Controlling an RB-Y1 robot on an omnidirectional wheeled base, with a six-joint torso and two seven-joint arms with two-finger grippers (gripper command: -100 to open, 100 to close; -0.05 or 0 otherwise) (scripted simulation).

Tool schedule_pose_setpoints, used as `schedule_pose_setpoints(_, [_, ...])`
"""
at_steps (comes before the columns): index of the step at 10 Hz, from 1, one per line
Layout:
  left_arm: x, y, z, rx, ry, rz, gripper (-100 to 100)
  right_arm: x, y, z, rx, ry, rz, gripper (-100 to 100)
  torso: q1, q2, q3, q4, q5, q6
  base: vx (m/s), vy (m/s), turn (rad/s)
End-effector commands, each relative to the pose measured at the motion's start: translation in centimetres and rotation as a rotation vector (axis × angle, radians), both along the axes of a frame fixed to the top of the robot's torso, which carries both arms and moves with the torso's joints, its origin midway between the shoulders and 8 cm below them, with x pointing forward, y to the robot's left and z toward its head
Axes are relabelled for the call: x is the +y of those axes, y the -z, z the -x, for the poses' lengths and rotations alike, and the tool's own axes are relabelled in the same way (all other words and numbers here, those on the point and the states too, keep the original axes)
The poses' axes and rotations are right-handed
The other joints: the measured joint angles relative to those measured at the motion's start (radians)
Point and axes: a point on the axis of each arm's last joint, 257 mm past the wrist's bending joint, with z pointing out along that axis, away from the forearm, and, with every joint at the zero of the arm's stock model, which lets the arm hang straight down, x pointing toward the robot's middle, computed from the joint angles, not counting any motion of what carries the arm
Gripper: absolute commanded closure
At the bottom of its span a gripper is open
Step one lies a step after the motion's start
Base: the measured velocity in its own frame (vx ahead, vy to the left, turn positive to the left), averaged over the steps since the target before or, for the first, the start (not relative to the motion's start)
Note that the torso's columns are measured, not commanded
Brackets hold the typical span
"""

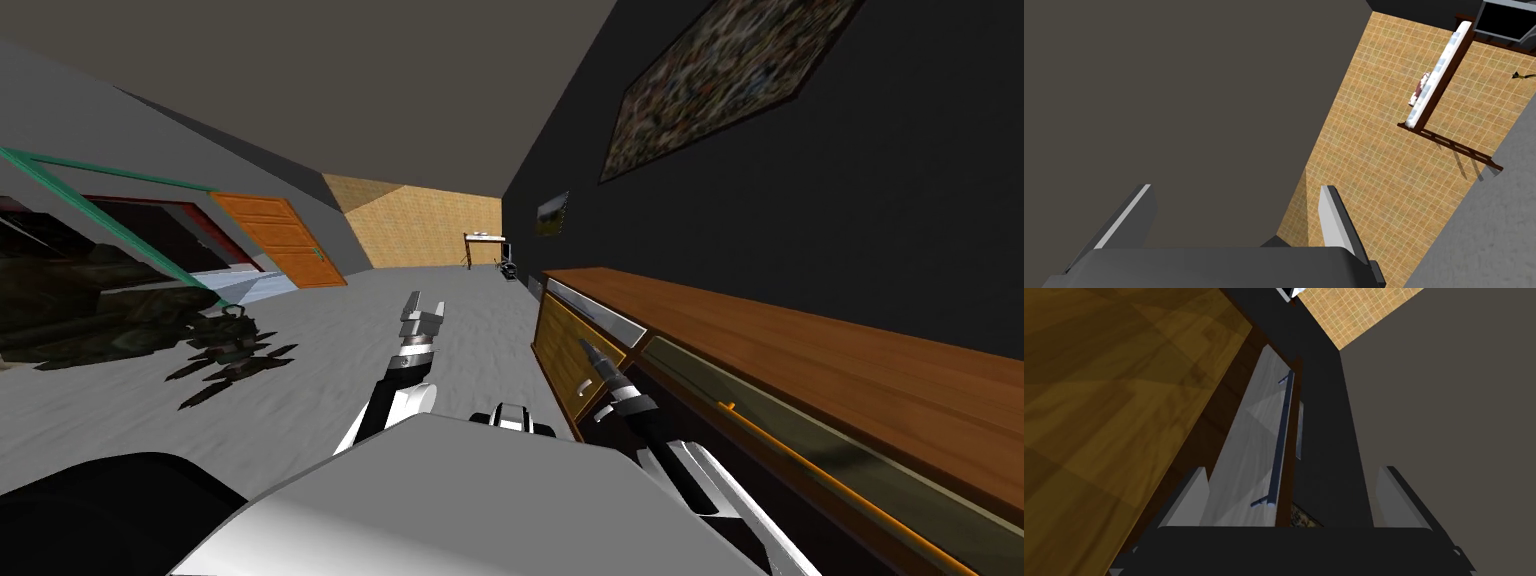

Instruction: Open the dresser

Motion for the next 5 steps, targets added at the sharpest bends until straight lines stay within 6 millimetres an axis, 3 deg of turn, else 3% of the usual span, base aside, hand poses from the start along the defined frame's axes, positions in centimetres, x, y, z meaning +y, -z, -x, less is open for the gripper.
schedule_pose_setpoints(1, [0.0,0.0,0.0,0.0,0.0,0.0,0,-2.7,3.5,0.6,0.09,0.016,0.153,-100,0.0,-0.001,-0.001,0.0,0.0,-0.001,-0.073,0.05,0.262])
schedule_pose_setpoints(4, [0.0,0.0,0.0,0.0,0.0,0.0,0,-4.2,5.3,1.0,0.134,0.01,0.267,-100,-0.001,0.0,0.0,0.0,-0.001,-0.001,-0.06,0.025,0.131])
schedule_pose_setpoints(5, [0.0,0.0,0.0,0.0,0.0,0.0,0,-5.9,6.8,1.4,0.176,0.013,0.349,-100,-0.001,-0.001,-0.001,0.0,0.0,0.0,-0.05,0.023,0.181])
